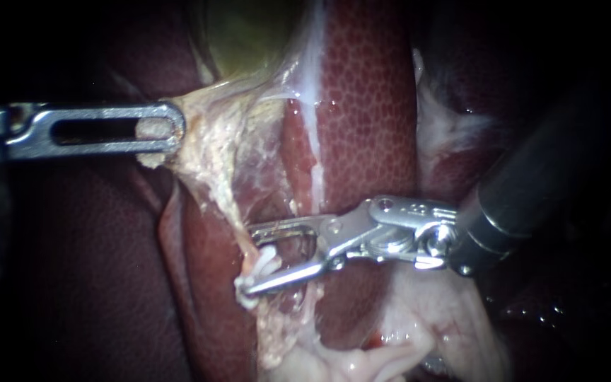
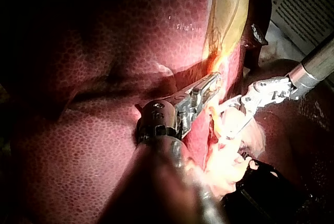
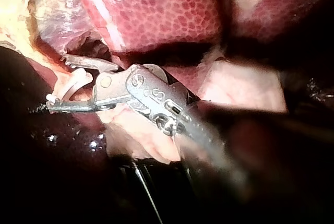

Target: Going back second clip left tube

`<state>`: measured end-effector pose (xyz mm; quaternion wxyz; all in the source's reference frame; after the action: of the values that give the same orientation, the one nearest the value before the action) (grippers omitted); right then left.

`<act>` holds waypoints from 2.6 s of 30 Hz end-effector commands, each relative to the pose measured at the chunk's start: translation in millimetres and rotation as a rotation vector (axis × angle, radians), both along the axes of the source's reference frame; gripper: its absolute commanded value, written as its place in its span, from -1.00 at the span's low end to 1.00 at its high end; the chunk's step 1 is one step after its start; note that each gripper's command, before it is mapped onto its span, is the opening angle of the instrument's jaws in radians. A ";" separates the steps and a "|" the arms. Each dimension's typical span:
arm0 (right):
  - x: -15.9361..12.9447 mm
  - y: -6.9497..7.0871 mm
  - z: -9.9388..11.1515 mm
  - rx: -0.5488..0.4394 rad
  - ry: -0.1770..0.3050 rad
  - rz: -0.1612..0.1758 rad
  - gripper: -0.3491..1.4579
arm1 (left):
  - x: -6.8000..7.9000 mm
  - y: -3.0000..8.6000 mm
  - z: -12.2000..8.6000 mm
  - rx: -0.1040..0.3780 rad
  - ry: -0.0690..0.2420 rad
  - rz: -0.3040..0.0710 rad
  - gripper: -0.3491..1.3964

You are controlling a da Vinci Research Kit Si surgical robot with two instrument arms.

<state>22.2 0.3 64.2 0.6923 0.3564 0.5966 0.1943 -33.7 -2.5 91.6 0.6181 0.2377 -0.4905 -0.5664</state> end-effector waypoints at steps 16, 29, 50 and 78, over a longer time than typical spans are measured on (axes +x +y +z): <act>-3.1 0.6 -1.5 -0.018 0.011 -0.007 0.05 | 0.1 0.0 0.0 0.000 -0.001 0.001 -1.00; -11.5 4.8 -8.6 -0.098 0.021 0.010 0.05 | 0.1 0.0 0.1 -0.001 0.001 -0.001 -1.00; -15.2 6.1 -12.5 -0.149 0.001 0.009 0.05 | -3.7 -0.8 6.3 -0.006 0.042 0.015 -1.00; -15.0 5.7 -13.0 -0.151 0.002 0.010 0.05 | -6.2 -1.2 9.1 -0.002 0.054 0.037 -1.00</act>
<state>7.3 6.0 51.2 0.7155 0.3004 0.6122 0.1517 -39.9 -3.7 100.7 0.6420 0.2307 -0.4695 -0.5606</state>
